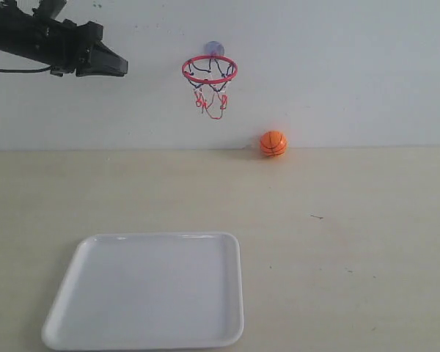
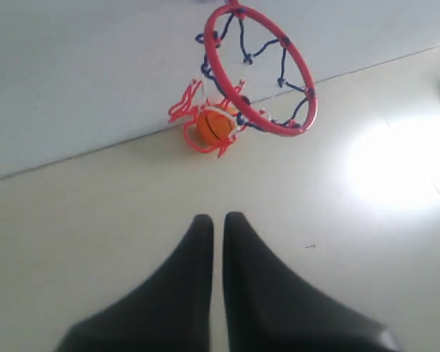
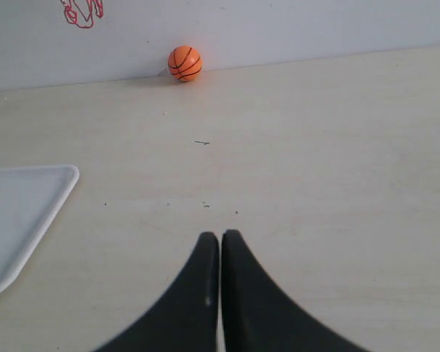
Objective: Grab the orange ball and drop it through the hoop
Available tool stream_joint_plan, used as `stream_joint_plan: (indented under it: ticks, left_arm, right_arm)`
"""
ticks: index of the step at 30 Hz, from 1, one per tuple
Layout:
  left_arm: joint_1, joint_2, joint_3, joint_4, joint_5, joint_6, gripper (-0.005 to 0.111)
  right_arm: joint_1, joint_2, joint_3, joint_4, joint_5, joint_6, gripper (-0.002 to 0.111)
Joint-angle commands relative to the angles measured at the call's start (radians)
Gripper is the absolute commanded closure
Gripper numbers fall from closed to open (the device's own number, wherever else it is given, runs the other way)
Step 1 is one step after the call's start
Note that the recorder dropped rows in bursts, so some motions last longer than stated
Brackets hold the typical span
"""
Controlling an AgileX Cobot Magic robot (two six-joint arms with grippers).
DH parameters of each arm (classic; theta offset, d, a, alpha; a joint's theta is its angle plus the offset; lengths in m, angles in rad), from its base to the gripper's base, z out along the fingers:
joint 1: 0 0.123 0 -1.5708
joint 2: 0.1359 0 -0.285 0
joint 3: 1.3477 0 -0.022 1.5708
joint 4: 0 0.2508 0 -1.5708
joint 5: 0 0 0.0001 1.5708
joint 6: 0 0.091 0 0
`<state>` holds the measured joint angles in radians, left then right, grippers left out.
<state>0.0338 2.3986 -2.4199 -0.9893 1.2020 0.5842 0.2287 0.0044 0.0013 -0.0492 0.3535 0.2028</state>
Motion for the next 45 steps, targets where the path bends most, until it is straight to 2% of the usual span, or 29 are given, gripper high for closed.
stream_joint_plan:
  ticks: [1, 9, 12, 17, 22, 28, 32, 35, 45]
  left_arm:
    - [0.014, -0.077, 0.148, -0.015, 0.019, -0.026, 0.103]
    - [0.014, -0.285, 0.557, -0.015, 0.019, 0.095, 0.103]
    - [0.014, -0.401, 0.765, -0.037, 0.019, 0.129, 0.103]
    - [0.014, -0.652, 1.138, -0.191, -0.087, 0.225, 0.103]
    - [0.014, -0.912, 1.509, -0.420, -0.107, 0.396, 0.103]
    - [0.014, -1.197, 1.824, -0.518, -0.094, 0.494, 0.103]
    - [0.014, -1.328, 1.932, -0.518, 0.009, 0.490, 0.103]
    - [0.014, -1.410, 1.976, -0.518, 0.019, 0.490, 0.103]
    - [0.014, -1.541, 1.984, -0.519, 0.019, 0.494, 0.103]
  right_arm:
    - [0.002, -0.004, -0.001, -0.007, -0.012, -0.003, 0.108]
    - [0.002, -0.004, -0.001, -0.007, -0.012, -0.003, 0.108]
    - [0.002, -0.004, -0.001, -0.007, -0.012, -0.003, 0.108]
    - [0.002, -0.004, -0.001, -0.007, -0.012, -0.003, 0.108]
    - [0.002, -0.004, -0.001, -0.007, -0.012, -0.003, 0.108]
    - [0.002, -0.004, -0.001, -0.007, -0.012, -0.003, 0.108]
    - [0.002, -0.004, -0.001, -0.007, -0.012, -0.003, 0.108]
    - [0.002, -0.004, -0.001, -0.007, -0.012, -0.003, 0.108]
    - [0.002, -0.004, -0.001, -0.007, -0.012, -0.003, 0.108]
